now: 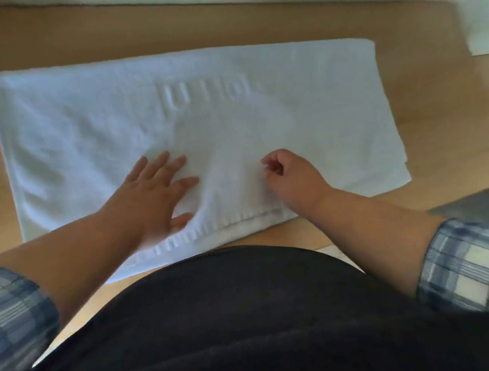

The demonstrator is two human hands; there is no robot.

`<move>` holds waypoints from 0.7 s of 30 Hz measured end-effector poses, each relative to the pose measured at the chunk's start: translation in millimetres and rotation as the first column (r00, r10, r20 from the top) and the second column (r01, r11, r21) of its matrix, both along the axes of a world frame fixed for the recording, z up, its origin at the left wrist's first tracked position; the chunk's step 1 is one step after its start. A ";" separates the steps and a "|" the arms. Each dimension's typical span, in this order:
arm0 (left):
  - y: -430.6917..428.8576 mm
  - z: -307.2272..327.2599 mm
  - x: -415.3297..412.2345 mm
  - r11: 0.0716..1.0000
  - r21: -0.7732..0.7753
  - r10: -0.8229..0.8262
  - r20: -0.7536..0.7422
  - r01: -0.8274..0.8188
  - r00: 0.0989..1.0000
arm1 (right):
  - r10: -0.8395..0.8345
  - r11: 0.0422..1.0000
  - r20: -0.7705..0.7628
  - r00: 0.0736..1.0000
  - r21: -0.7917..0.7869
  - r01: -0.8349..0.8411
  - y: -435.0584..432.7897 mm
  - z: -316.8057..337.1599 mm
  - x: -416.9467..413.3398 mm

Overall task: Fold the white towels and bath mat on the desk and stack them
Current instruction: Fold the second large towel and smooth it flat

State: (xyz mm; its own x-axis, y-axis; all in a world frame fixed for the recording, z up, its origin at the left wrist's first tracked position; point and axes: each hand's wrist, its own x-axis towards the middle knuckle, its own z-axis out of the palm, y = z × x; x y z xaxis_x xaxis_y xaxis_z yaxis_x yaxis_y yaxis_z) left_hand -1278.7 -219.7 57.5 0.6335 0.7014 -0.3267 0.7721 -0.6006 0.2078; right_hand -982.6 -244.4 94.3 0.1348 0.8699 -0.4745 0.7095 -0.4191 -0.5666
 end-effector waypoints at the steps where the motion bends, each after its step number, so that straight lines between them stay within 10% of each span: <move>1: -5.0 0.7 14.9 0.999 -0.019 -0.037 -0.004 0.037 0.999 | -0.037 0.999 0.031 0.999 -0.010 0.037 -8.9 -2.1 16.3; 7: -26.8 5.5 97.8 0.980 0.015 -0.199 -0.032 0.200 0.979 | -0.491 0.871 0.023 0.871 -0.009 0.491 -45.4 -3.9 105.6; 12: -28.7 15.9 184.2 0.974 0.055 -0.218 -0.050 0.221 0.975 | -0.911 0.308 -0.367 0.188 -0.303 0.902 -54.8 -1.9 163.3; 14: -28.8 17.9 224.9 0.972 0.085 -0.215 -0.053 0.219 0.975 | -0.879 0.254 -0.476 0.020 -0.433 0.865 -54.7 -2.7 180.3; 21: -19.5 16.0 353.4 0.974 0.181 -0.127 -0.060 0.136 0.990 | -0.733 0.665 -0.558 0.389 -0.466 0.584 -60.1 -6.9 227.2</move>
